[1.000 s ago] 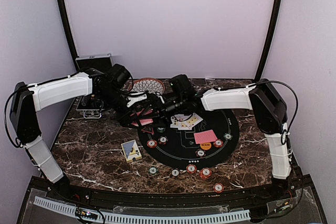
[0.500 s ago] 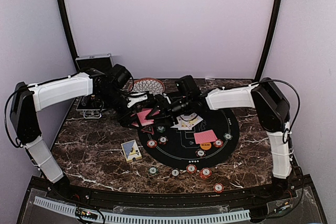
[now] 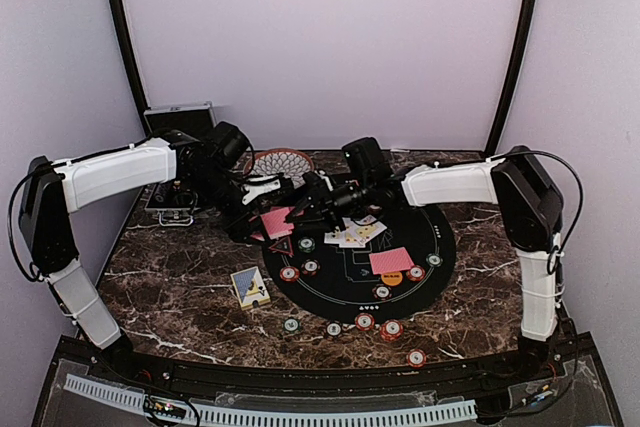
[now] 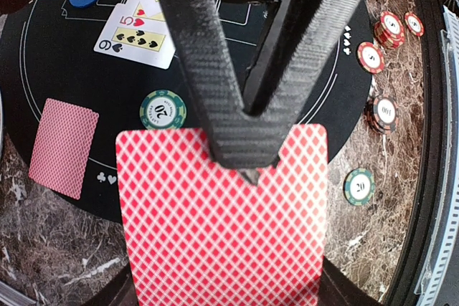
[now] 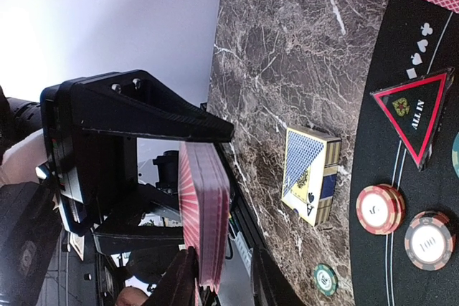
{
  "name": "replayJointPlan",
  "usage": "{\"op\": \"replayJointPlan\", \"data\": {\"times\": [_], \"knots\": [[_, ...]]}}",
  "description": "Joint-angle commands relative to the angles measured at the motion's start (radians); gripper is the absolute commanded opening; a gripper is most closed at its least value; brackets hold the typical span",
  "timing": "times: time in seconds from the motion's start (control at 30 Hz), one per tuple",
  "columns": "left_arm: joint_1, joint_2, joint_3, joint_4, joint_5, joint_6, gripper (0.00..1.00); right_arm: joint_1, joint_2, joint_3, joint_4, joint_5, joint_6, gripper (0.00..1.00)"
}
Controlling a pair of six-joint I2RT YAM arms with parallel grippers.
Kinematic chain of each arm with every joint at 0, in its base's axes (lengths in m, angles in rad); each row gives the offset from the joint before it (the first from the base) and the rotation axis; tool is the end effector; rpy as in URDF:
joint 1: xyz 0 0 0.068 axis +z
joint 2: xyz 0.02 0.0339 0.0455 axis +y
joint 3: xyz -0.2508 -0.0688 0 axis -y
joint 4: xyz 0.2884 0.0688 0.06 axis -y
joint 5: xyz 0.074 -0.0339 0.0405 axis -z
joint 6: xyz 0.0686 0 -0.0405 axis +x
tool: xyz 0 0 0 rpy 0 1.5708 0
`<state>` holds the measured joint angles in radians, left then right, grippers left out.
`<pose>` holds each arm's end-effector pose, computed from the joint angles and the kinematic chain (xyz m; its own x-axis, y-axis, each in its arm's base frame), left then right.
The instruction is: Distribute texas hold em gaming equipment
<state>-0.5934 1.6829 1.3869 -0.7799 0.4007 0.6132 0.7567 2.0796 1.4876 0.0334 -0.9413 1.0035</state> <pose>0.3221 -0.2495 0.2153 -0.2120 0.7821 -0.5860 0.9665 0.2564 -0.0074 0.3342 0.3918 0.1608 -0.9683 -0.2314 -0.0944 -0.1600 0.2840 0.9454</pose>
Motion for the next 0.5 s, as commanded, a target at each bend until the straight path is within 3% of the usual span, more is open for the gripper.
{"op": "replayJointPlan", "data": {"times": [0.0, 0.47], "knots": [[0.004, -0.041, 0.015, -0.002, 0.019, 0.001, 0.00, -0.010, -0.056, -0.017, 0.055, 0.008, 0.025, 0.23], [0.004, -0.033, 0.020, 0.001, 0.012, 0.003, 0.00, -0.002, -0.071, -0.043, 0.126, -0.015, 0.081, 0.16]]}}
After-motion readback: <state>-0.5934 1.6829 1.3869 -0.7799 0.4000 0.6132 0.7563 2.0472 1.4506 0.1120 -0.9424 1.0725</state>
